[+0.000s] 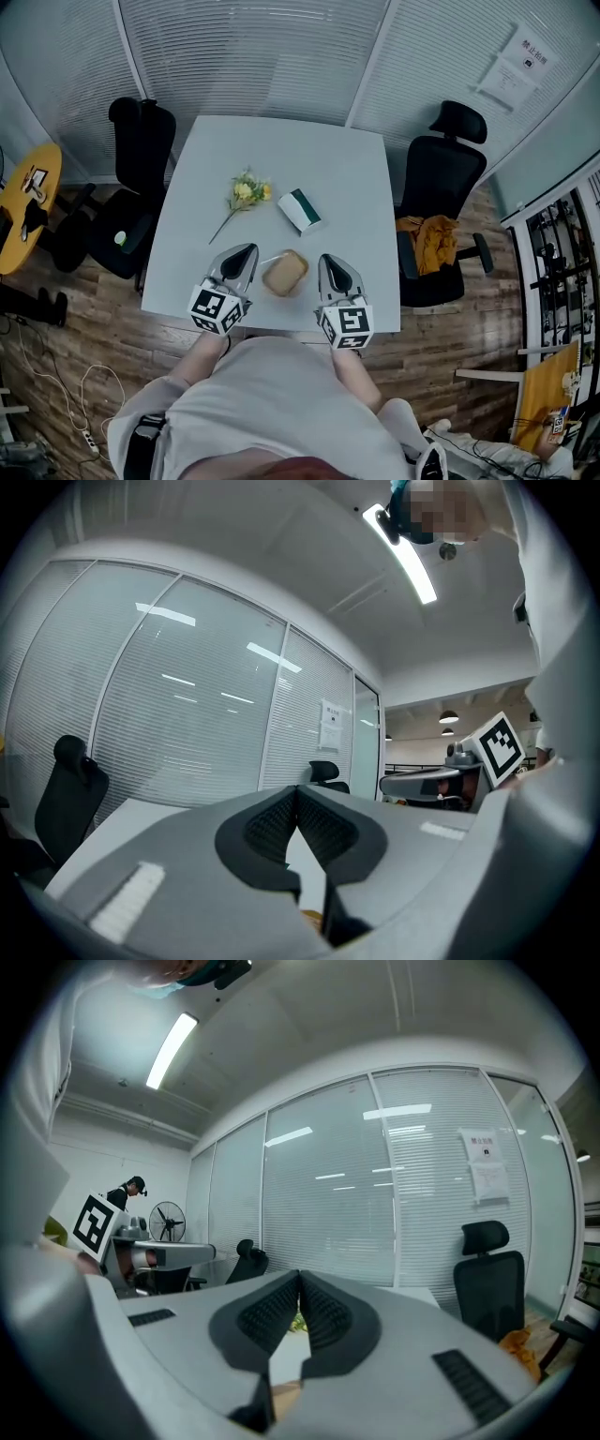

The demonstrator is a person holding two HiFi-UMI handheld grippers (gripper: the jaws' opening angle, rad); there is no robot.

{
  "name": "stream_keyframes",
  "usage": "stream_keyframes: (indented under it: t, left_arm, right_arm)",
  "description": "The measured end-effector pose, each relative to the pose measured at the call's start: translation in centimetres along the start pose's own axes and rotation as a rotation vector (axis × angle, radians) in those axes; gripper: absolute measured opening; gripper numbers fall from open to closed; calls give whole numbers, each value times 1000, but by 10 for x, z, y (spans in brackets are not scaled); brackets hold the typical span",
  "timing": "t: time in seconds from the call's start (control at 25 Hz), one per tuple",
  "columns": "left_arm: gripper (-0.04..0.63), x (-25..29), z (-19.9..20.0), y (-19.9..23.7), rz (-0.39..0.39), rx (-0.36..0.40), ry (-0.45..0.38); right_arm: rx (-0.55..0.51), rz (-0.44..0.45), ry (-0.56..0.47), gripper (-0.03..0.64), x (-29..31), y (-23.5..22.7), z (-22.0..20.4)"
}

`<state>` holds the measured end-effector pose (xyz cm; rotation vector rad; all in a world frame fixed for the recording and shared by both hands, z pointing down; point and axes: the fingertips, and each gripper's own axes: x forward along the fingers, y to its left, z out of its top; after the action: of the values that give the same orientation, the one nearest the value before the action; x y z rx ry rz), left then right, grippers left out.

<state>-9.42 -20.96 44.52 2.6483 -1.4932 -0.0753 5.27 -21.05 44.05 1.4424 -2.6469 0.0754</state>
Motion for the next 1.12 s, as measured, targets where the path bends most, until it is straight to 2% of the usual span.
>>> stream_keyframes:
  t: [0.56, 0.92, 1.12]
  left_arm:
    - [11, 3, -26, -3, -36, 1, 56]
    - [11, -3, -42, -8, -33, 42, 93]
    - [11, -9, -53, -11, -45, 2, 102]
  right_arm:
    - [-15, -2, 24, 9, 0, 8, -11]
    - [4, -13, 59, 9, -2, 5, -37]
    - [15, -20, 70, 9, -6, 3, -45]
